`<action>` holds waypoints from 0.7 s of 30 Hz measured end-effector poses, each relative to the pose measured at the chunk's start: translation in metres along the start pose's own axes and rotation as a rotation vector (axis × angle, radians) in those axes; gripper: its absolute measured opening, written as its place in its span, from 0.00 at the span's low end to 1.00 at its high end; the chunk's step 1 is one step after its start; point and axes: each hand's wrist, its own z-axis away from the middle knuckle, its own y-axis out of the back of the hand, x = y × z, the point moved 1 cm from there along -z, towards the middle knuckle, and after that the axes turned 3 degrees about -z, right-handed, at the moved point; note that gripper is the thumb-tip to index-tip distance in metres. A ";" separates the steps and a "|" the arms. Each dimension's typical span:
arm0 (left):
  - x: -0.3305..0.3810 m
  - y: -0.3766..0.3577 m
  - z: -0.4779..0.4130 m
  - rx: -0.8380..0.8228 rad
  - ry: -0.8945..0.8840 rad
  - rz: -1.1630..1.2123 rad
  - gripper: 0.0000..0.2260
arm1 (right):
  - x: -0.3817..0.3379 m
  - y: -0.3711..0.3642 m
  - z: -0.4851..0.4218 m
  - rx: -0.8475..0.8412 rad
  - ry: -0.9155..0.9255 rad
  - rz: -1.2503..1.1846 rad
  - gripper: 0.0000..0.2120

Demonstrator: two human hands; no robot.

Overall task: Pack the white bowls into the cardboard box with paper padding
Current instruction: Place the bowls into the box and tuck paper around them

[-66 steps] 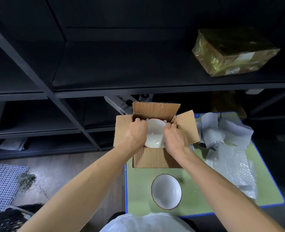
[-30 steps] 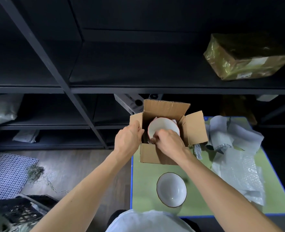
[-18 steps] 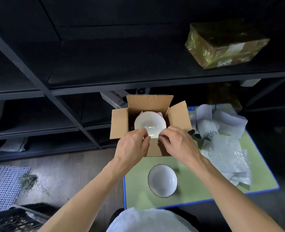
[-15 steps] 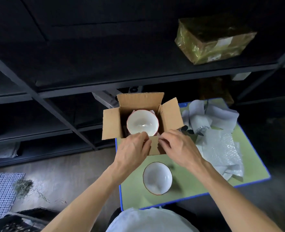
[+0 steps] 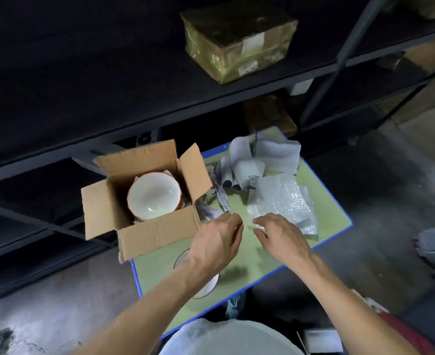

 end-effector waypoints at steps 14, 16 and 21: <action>0.015 -0.079 -0.102 -0.321 0.219 -0.273 0.18 | 0.106 0.024 -0.028 -0.030 -0.279 0.078 0.15; 0.014 -0.087 -0.113 -0.357 0.259 -0.287 0.20 | 0.116 0.026 -0.034 -0.033 -0.305 0.097 0.15; 0.019 -0.104 -0.129 -0.429 0.312 -0.215 0.24 | 0.134 0.023 -0.047 -0.083 -0.372 0.041 0.18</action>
